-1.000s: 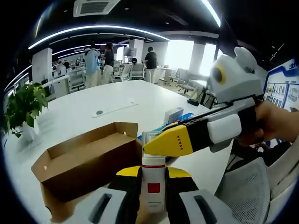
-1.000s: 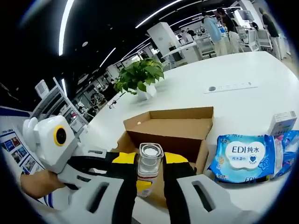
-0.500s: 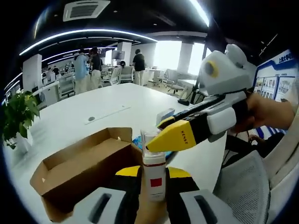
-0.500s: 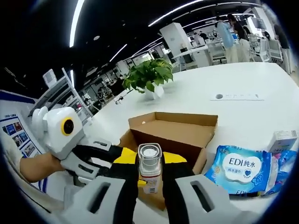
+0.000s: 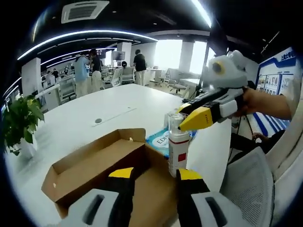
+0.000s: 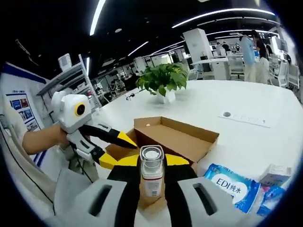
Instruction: Operate the shoe box by opening the lid, removing the specified soft item, and placing it in the target area until the item is outside and the box remains undamaged.
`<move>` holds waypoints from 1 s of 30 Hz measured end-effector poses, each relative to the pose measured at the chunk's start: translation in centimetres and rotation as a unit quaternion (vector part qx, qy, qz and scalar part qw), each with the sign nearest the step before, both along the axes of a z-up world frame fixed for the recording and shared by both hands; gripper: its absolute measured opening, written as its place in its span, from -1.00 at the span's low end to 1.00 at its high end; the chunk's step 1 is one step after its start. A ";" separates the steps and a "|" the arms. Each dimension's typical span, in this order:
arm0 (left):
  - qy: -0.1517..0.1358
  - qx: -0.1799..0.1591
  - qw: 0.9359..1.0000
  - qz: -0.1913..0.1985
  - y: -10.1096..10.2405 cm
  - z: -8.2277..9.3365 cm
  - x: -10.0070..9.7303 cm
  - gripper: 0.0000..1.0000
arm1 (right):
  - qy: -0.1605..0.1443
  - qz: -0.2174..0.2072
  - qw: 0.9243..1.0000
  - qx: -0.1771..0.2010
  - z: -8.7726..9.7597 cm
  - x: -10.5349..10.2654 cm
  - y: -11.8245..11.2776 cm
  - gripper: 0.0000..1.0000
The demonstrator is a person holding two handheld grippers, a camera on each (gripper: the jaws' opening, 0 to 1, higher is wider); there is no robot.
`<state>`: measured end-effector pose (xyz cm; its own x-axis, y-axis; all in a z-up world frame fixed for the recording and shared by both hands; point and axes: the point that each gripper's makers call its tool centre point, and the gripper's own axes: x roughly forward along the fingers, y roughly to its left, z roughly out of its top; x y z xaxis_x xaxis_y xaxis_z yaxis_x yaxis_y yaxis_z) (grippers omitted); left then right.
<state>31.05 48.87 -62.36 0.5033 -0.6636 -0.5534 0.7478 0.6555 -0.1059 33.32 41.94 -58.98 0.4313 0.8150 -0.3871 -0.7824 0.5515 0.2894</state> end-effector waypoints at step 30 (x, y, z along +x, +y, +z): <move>-0.004 -0.017 0.999 0.041 9.8 2.5 -1.9 0.62 | -0.119 0.190 0.974 -0.035 1.0 6.9 -6.1 -0.68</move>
